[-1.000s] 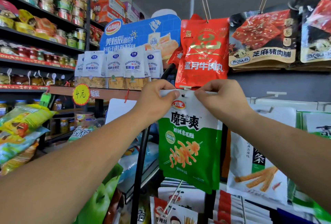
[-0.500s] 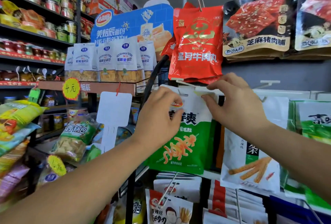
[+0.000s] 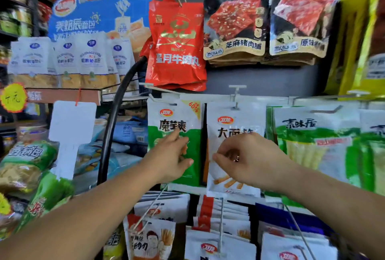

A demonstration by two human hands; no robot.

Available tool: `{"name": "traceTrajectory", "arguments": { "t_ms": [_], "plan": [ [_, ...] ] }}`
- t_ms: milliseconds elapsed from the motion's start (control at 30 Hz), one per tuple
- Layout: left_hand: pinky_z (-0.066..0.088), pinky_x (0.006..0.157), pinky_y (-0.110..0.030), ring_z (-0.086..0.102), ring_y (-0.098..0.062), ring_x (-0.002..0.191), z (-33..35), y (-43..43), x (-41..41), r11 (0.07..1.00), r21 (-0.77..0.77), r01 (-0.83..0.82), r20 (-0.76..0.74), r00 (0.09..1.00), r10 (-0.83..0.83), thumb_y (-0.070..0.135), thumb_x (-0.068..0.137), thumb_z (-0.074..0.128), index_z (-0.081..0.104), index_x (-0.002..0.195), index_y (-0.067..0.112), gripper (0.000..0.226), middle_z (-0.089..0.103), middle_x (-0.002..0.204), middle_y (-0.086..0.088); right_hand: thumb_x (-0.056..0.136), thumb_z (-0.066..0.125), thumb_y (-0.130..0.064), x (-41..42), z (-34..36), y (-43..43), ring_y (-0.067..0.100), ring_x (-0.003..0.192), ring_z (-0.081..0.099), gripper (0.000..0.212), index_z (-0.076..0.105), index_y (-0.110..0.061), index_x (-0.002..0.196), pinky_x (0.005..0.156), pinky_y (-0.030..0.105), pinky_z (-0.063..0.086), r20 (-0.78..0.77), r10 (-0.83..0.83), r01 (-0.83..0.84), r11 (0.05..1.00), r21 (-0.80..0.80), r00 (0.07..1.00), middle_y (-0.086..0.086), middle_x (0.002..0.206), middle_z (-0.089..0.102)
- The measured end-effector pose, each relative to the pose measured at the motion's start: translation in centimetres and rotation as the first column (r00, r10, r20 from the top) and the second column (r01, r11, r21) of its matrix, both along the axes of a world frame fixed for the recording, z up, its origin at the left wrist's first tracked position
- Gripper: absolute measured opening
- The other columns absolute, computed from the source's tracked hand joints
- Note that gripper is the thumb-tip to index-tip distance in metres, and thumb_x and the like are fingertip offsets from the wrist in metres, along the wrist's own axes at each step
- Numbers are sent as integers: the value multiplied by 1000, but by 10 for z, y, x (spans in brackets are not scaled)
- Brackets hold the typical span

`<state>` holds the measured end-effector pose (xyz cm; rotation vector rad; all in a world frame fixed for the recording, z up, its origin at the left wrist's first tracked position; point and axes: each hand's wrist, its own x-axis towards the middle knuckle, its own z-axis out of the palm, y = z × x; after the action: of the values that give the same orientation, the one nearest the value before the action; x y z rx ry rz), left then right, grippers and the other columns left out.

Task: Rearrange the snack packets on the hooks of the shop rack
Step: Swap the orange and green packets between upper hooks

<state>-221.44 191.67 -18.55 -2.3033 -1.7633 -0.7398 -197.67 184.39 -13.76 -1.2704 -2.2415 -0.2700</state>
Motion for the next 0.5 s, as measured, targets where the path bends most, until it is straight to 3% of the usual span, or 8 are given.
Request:
{"name": "traceTrajectory", "arguments": {
  "t_ms": [67, 133, 200, 267, 367, 433, 500],
  "plan": [
    [53, 100, -40, 60, -24, 123, 6, -7, 15, 991, 131, 17, 42, 999, -22, 45, 93, 63, 61, 134, 18, 49, 61, 133, -2, 94, 59, -52, 23, -1, -5, 5, 84, 67, 26, 75, -33, 91, 74, 31, 58, -5, -32, 32, 999, -6, 999, -19, 82, 72],
    [55, 84, -35, 63, -17, 96, 17, -22, 41, 962, 257, 96, 107, 986, -127, 38, 94, 63, 68, 122, 21, 33, 64, 109, 7, 95, 58, -53, 44, -4, -10, 7, 83, 66, 27, 75, -32, 94, 72, 30, 57, 19, -65, 65, 998, 9, 998, -19, 84, 70],
    [54, 87, -34, 63, -14, 98, 27, -36, 76, 946, 245, 214, 154, 954, -256, 32, 95, 65, 70, 120, 23, 27, 65, 107, 8, 96, 57, -53, 68, -5, -18, 11, 89, 69, 28, 75, -32, 101, 75, 31, 57, 61, -107, 105, 994, 39, 992, -16, 95, 72],
    [53, 96, -32, 62, -11, 108, 28, -46, 113, 941, 129, 311, 165, 930, -330, 33, 96, 66, 66, 128, 24, 33, 64, 121, 6, 97, 56, -52, 94, -5, -27, 16, 99, 70, 28, 73, -33, 108, 78, 32, 56, 112, -162, 156, 986, 59, 980, -12, 106, 73],
    [50, 95, -29, 59, -11, 109, 18, -46, 163, 920, -74, 385, 238, 903, -359, 34, 96, 68, 51, 147, 27, 54, 55, 136, 5, 96, 51, -57, 144, -7, -40, 19, 92, 72, 30, 69, -34, 100, 72, 31, 56, 128, -292, 283, 955, 83, 948, -9, 95, 73],
    [49, 103, -31, 59, -13, 120, 15, -41, 187, 924, -61, 377, 299, 890, -343, 34, 93, 72, 43, 152, 27, 65, 54, 143, 6, 94, 51, -59, 180, -9, -49, 21, 85, 71, 31, 68, -34, 93, 68, 33, 56, 76, -361, 354, 931, 90, 930, -8, 82, 69],
    [50, 109, -40, 60, -17, 126, 20, -38, 211, 941, 3, 337, 440, 845, -304, 35, 88, 77, 45, 148, 26, 68, 57, 144, 3, 94, 55, -57, 212, -13, -60, 21, 87, 70, 27, 69, -34, 97, 71, 36, 57, 34, -396, 392, 915, 95, 917, -11, 84, 68]
  ]
}}
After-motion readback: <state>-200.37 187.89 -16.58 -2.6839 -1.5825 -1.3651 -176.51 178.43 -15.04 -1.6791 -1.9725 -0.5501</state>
